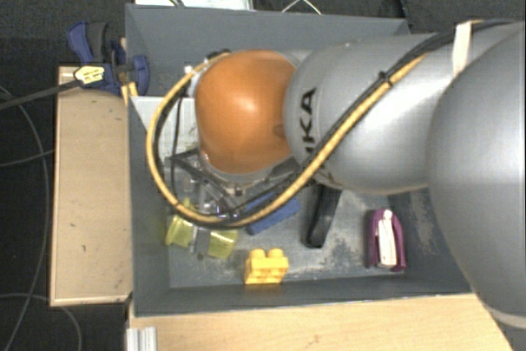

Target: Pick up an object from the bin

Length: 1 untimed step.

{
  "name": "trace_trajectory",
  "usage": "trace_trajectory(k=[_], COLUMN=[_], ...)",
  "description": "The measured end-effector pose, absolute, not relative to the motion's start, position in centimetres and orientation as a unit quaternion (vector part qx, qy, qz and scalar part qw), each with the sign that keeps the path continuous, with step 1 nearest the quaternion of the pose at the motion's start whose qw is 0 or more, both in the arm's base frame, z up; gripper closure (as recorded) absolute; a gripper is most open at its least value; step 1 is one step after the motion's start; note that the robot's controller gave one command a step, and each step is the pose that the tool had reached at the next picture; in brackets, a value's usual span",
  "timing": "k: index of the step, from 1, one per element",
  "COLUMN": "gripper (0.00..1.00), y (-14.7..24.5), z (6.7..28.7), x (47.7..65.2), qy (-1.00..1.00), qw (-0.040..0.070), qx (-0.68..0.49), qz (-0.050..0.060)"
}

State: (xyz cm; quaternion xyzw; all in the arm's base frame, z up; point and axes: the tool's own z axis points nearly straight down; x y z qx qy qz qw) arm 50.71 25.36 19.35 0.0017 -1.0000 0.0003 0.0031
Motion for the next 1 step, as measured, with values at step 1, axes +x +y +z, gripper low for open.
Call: trace_trajectory(k=[1], gripper=[0.00], y=[25.21], z=[19.81], x=[50.95], qy=[-1.000], qw=[-0.001], qx=[-0.002], qz=[-0.001])
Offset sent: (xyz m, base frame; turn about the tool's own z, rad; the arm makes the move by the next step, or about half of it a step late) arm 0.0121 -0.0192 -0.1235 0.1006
